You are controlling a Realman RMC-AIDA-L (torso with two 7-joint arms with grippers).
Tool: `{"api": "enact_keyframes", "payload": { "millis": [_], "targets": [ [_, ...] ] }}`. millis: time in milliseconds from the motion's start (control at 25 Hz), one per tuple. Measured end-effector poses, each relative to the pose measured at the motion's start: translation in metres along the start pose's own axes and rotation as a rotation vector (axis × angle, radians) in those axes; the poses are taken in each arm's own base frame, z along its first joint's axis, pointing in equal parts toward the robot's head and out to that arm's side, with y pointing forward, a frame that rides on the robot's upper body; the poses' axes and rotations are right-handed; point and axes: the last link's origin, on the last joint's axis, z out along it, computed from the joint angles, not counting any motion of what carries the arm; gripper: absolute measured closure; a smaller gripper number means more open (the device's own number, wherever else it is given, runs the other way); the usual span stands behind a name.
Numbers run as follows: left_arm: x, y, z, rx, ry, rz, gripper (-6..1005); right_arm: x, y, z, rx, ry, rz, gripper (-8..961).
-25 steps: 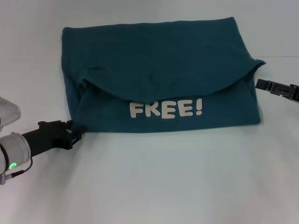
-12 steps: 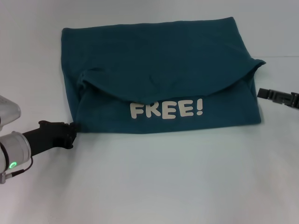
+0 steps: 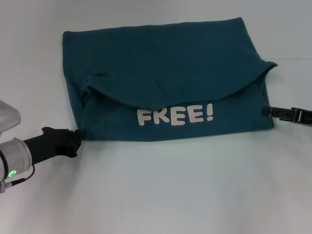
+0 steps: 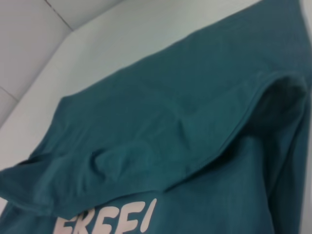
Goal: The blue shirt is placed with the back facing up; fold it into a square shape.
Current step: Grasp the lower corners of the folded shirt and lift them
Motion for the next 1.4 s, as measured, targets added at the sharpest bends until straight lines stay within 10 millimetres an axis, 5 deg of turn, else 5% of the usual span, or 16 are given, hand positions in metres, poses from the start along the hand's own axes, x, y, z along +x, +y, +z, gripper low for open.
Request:
{"api": "enact_keyframes", "payload": {
  "millis": [760,1400],
  "targets": [
    [0.007,-0.003,0.000,0.004,0.006,0.019,987,0.011,0.007,0.027,0.061,0.008,-0.017,44],
    [0.009,-0.003,-0.001,-0.001,0.010,0.002,988,0.016,0.003,0.018,0.042,0.026,-0.030,596]
  ]
}}
